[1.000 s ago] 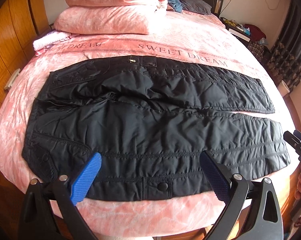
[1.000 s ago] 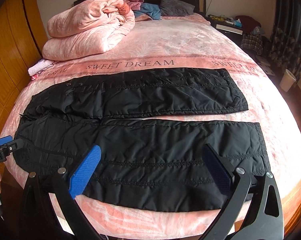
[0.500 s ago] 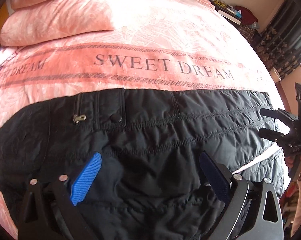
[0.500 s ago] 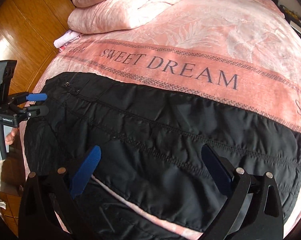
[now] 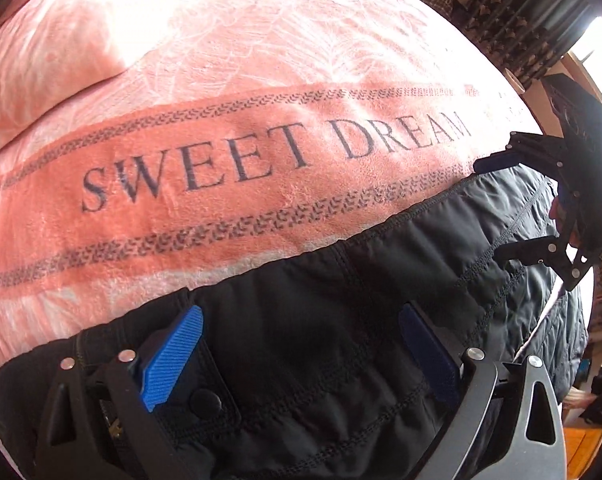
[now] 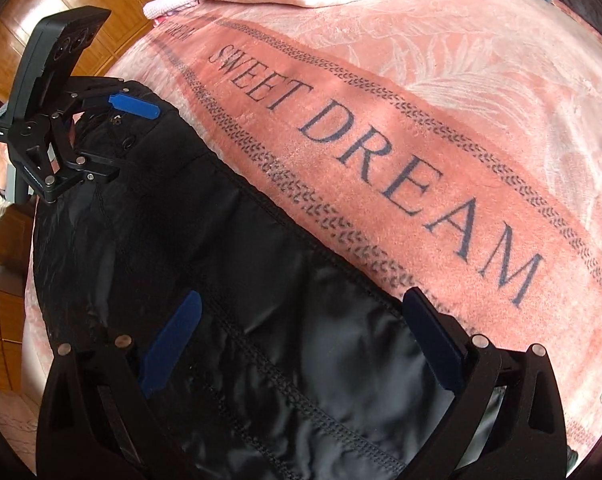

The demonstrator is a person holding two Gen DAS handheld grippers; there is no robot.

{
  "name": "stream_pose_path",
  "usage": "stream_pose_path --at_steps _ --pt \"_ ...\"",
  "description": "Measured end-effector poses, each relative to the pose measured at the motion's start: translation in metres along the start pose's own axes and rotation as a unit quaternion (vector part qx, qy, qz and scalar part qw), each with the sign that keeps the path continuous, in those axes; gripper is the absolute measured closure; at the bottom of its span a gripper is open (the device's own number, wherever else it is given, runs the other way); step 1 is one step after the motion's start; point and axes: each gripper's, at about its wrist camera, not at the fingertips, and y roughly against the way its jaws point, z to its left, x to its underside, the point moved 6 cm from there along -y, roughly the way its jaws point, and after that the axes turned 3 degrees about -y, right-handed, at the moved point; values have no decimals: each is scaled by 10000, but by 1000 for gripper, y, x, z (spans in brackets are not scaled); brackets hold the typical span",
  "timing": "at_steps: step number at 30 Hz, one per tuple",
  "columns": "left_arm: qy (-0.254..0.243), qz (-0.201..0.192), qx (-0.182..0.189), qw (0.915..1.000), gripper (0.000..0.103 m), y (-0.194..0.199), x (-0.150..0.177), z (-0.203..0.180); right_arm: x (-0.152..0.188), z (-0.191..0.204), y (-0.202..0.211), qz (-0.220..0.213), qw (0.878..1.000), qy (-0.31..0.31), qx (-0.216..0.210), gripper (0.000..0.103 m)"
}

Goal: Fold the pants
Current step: 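Grasp the black pants' leg hems with both grippers, then lift the leg hems with both grippers and fold them over toward the waistband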

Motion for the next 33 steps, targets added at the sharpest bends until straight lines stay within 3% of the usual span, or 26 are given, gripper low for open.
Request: stream_pose_path --at_steps 5,10,13,15,17,22,27,32,33 --pt "-322 28 23 9995 4 -8 -5 4 -2 -7 -17 329 9993 181 27 2" --pt "-537 -114 121 9984 4 -8 -17 2 2 -2 -20 331 9979 510 242 5" --pt "-679 -182 181 9974 4 -8 -23 -1 7 0 -15 192 9951 798 551 37" --pt "-715 -170 226 9970 4 -11 -29 -3 10 -1 -7 104 9957 773 498 77" --pt "-704 -178 289 9969 4 -13 -33 -5 16 1 -1 41 9964 770 361 95" --pt "-812 -145 571 9950 4 -20 -44 -14 31 13 21 -443 9923 1047 486 98" --pt "-1150 -101 962 9886 4 -23 -45 -33 37 20 58 -1019 9879 1134 271 98" --pt "-1343 -1 1343 9818 5 -20 -41 -49 32 24 68 -1224 9854 1150 264 98" --pt "-1390 69 1401 9803 9 -22 -38 -53 32 24 69 -1242 9852 1150 277 98"
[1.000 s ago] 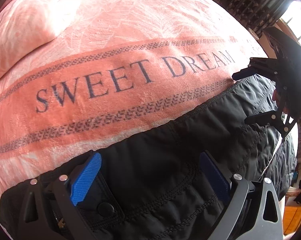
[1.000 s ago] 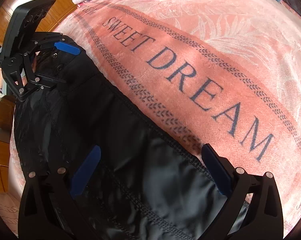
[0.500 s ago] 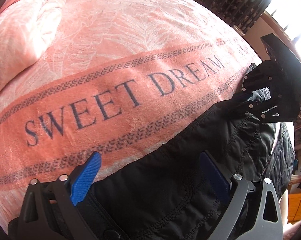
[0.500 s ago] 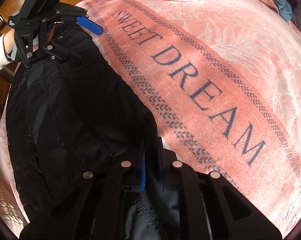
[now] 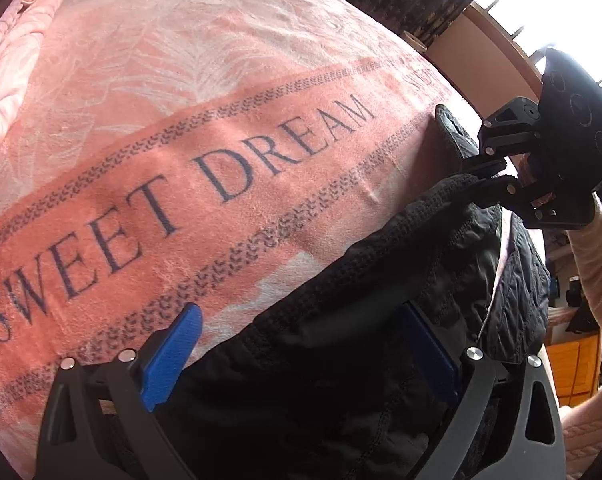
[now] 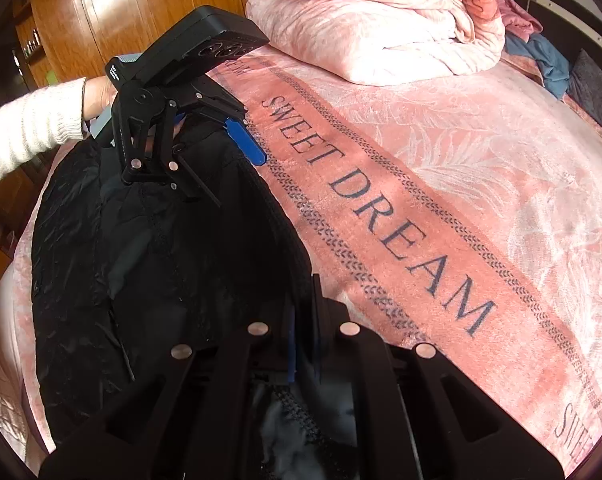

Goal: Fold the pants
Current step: 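Lift the leg hems with both grippers and fold them over toward the waistband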

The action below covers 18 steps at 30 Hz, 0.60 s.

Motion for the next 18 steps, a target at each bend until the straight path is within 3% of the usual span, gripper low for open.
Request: stream_pose_path --at_steps 2,3,4,6,10,18 --pt "-160 170 -274 9994 29 -5 5 -2 -3 2 0 -62 10000 -27 -1 98" --pt "-190 281 -382 9987 46 -10 8 -1 -1 3 -1 -88 9999 -66 -25 98" --pt "-122 369 -343 9987 62 -11 11 0 1 4 2 -93 9999 -82 -5 98" --pt "43 407 -219 9989 79 -7 19 3 2 8 -5 -99 9998 -79 149 98" --pt "-69 100 -400 9991 89 13 26 -10 3 9 1 -338 9983 -350 314 98" --pt "99 -514 -1038 9932 91 55 35 -51 6 26 28 -805 9924 -805 469 97"
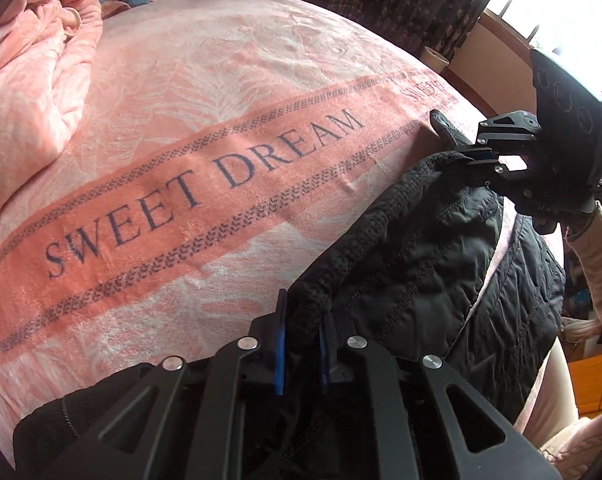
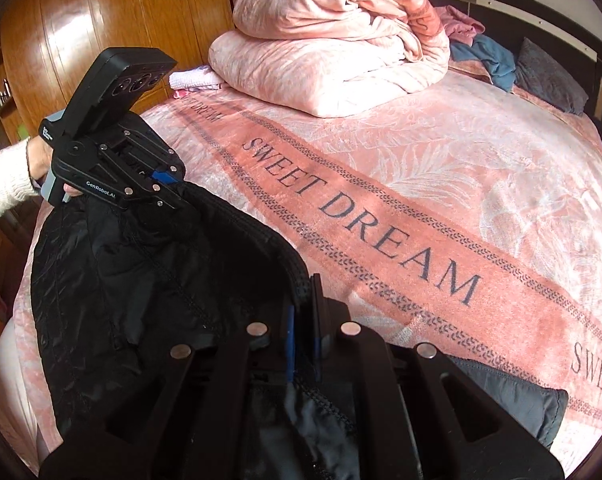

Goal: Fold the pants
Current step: 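Lift the leg hems with both grippers and fold them over toward the waistband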

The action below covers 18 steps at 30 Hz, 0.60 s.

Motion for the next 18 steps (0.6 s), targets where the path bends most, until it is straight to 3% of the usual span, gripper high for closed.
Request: stream_pose_path --at_steps 8,18 --pt "397 -148 -378 9984 91 35 17 -30 7 34 38 31 9999 -32 91 97" --pt "535 -658 -838 9929 91 83 74 -105 44 93 96 -238 9995 22 181 96"
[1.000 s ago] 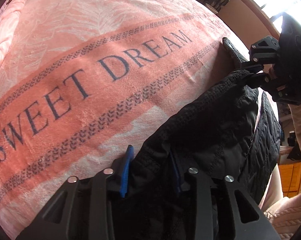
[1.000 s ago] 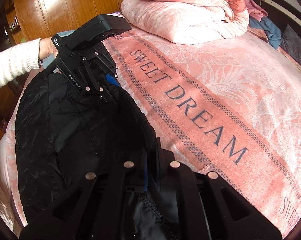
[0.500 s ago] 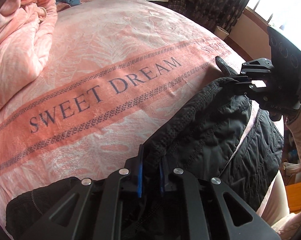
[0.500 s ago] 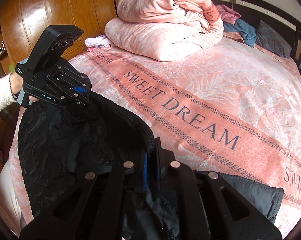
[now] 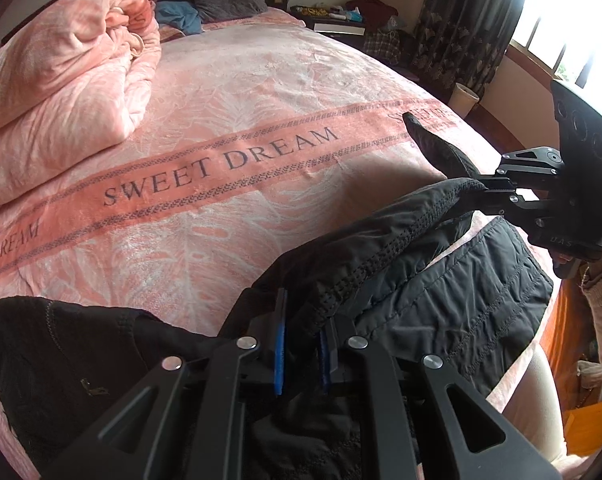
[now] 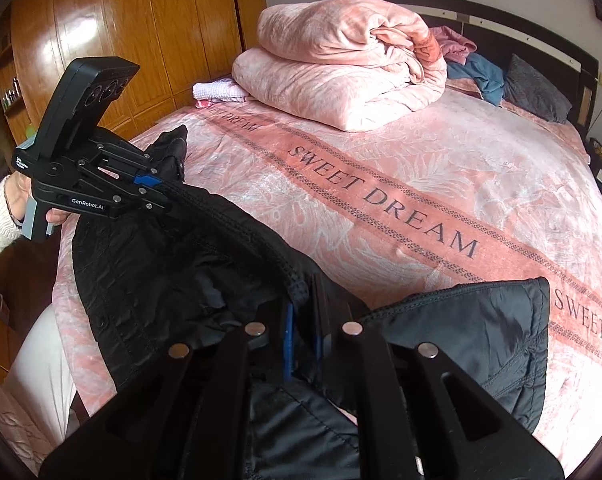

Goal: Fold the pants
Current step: 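Lift the leg hems with both grippers and fold them over toward the waistband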

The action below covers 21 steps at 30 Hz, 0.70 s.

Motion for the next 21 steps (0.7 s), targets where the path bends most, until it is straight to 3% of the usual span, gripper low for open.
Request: stream_pose_path --at_steps 8,21 --pt "331 -168 -74 9993 89 25 49 -34 39 40 28 -36 9999 -161 -8 94" --pt "912 10 -274 9955 86 20 138 -74 114 92 30 500 9982 -319 18 92"
